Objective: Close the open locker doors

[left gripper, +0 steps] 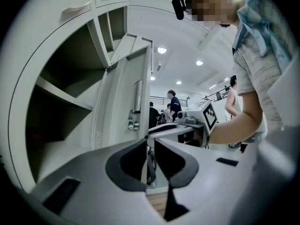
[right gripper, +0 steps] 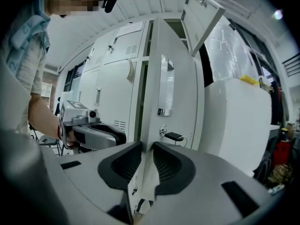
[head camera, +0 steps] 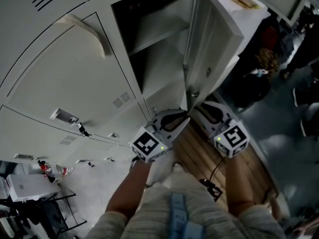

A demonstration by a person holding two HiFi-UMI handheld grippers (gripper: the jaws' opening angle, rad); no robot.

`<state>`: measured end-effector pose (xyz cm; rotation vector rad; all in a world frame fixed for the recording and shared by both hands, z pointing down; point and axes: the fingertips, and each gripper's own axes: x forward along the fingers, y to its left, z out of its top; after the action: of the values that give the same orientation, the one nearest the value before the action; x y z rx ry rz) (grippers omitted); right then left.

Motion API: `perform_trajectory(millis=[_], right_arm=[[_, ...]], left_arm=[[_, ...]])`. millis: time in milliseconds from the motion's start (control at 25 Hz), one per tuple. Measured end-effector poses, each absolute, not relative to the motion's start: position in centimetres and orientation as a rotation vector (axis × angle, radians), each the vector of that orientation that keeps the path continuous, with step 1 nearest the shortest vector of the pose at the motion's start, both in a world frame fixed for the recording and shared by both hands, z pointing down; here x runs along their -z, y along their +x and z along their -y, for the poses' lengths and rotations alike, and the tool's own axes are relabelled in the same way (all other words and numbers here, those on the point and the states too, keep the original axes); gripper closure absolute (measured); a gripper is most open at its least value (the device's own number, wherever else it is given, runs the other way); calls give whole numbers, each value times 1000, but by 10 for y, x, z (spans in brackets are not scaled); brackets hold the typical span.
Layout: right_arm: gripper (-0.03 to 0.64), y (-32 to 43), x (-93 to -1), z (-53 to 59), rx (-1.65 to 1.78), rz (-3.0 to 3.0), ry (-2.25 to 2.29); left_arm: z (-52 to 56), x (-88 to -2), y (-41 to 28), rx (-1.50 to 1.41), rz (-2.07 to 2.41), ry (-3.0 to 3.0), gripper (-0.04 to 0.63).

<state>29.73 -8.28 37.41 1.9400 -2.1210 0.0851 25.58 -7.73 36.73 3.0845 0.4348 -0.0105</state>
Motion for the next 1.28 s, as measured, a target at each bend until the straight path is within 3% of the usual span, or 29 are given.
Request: perform_trajectory(millis=[640, 1280], right_arm=[[548, 221, -377, 184, -99, 2252, 1771], [548, 220, -386, 244, -72, 2338, 1763]], left_arm=[[146, -375, 203, -2, -150, 3103, 560], [189, -381, 178, -22, 57, 3114, 560]])
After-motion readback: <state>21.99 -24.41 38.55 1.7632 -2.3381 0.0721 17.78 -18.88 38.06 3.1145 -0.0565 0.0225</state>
